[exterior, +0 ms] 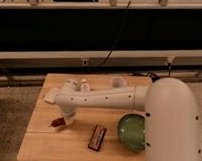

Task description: Drag the pepper across the table

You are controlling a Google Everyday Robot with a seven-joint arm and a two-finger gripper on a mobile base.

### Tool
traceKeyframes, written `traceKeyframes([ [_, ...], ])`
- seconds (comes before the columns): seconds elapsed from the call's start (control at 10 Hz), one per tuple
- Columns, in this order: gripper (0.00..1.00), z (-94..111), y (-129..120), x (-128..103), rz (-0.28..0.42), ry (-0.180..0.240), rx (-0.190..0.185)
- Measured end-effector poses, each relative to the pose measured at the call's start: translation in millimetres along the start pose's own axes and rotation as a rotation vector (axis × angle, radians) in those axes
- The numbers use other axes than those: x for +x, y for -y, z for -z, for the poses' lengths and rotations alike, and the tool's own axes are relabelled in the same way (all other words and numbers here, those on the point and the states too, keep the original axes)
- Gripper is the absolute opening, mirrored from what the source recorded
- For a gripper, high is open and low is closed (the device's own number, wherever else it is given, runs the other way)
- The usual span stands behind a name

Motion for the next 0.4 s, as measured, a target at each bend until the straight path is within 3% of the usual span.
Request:
traceKeyframes([
  [0.4,0.00,9.5,-7.4,20.2,-0.033,0.005,0.026],
])
